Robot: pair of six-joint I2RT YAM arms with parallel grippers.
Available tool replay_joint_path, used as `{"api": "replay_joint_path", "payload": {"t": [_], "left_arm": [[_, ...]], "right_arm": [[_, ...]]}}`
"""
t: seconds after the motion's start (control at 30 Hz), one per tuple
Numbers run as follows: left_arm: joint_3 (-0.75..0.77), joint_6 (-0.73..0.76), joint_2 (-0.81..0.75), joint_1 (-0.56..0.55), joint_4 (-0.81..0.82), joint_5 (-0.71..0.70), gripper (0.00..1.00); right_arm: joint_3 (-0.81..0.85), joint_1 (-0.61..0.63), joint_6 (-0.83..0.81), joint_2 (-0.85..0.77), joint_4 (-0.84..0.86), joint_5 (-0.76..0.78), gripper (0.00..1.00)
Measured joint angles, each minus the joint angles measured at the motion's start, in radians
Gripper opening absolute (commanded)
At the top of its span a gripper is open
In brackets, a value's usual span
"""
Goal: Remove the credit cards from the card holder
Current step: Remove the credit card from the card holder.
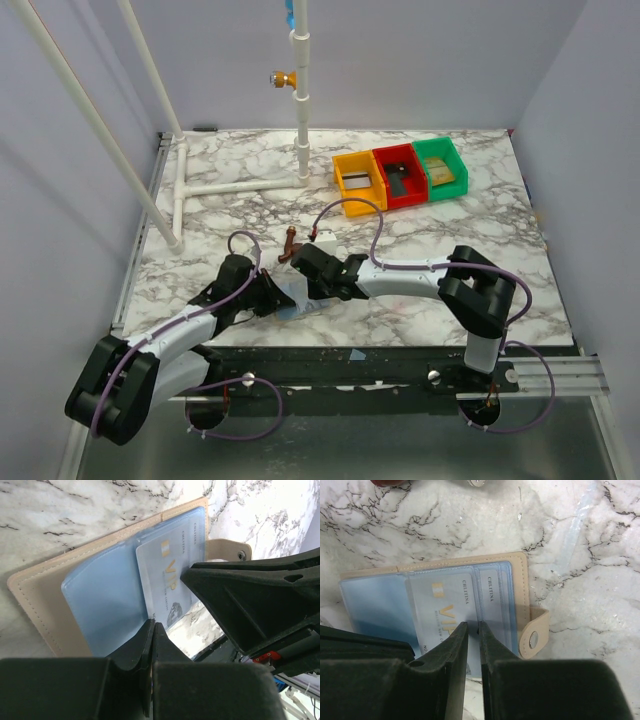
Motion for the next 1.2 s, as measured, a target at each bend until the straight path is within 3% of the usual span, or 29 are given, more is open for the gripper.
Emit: {"api": "replay_joint_path", "payload": {"t": [0.43,0.9,1.2], "left_arm": [[0.000,0.004,0.053,0.005,0.018,-0.002,0.21],[-0.012,-0.017,0.115,0.006,0.133,0.015,0.21],[-0.088,-0.090,0.079,0.018,0.238,0.031,0.15]], "right_arm": [[0.000,-0.001,-0.002,0.000,-0.002,-0.007,0.10],[0.002,0.000,-0.009,0.002,0.000,-0.033,0.08],[0.002,0.000,-0.011,0.002,-0.001,-0.035,0.07]]}}
